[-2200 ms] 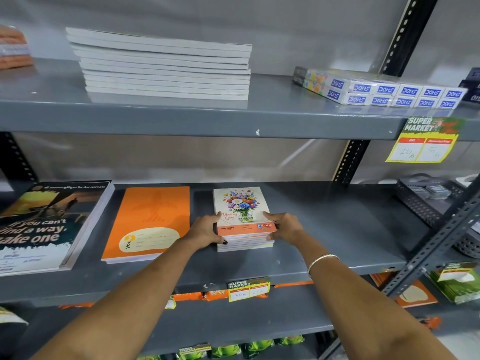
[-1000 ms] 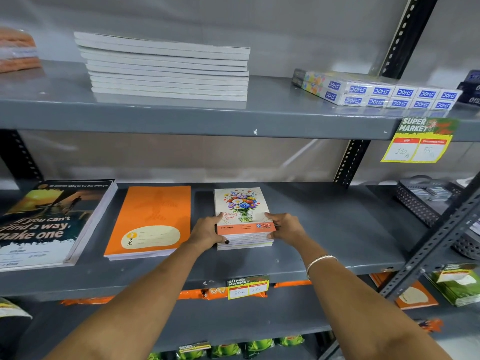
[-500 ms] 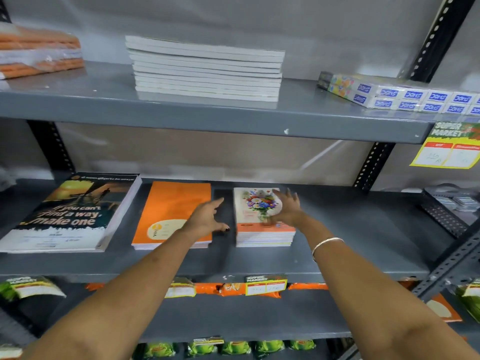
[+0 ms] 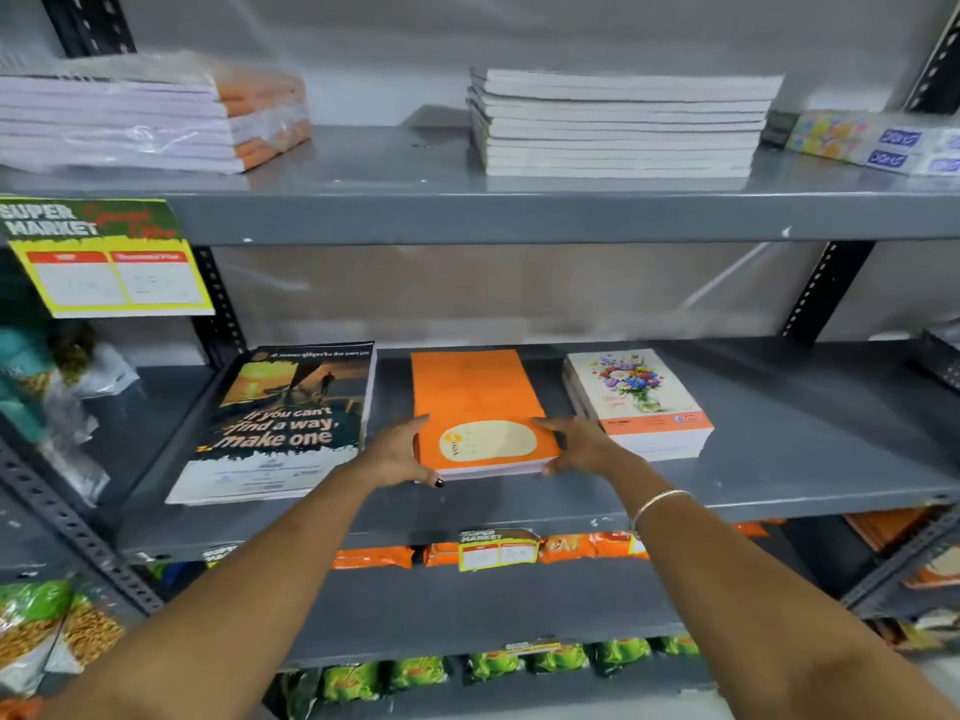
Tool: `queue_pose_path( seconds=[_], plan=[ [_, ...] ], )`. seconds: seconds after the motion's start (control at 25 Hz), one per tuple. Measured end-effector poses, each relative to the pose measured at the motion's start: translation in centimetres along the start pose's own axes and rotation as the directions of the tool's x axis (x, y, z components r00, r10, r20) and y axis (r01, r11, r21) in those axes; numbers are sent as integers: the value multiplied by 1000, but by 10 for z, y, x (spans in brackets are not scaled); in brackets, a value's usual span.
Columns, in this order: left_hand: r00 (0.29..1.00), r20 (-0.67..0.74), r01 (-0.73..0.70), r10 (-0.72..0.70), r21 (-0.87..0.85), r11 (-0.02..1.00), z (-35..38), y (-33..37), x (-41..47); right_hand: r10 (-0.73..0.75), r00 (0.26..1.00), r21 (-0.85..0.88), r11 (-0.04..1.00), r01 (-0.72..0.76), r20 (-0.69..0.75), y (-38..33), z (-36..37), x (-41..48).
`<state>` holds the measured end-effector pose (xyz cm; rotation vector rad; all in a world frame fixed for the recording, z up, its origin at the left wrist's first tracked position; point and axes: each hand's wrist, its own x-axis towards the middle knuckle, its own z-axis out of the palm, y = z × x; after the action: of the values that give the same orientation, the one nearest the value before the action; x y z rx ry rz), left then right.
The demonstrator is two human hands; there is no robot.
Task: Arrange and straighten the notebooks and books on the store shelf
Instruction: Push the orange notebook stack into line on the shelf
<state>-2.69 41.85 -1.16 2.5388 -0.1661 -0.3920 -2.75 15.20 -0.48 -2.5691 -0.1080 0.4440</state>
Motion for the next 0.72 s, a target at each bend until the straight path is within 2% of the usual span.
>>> queue_pose_path(
  seconds=[0.12, 0.4, 0.72],
  plan=[
    [1000, 19, 5, -4, -31, 1000, 1, -4, -2, 73, 997, 78, 994, -71, -22, -5, 6, -1],
    [999, -21, 30, -32, -103, 994, 1, -3, 0, 91, 986, 12, 996, -90, -142, -9, 11, 3],
    [997, -62, 44, -52, -134, 990, 2, -5, 0, 71, 992, -56, 995, -77, -104, -10, 8, 7]
  ],
)
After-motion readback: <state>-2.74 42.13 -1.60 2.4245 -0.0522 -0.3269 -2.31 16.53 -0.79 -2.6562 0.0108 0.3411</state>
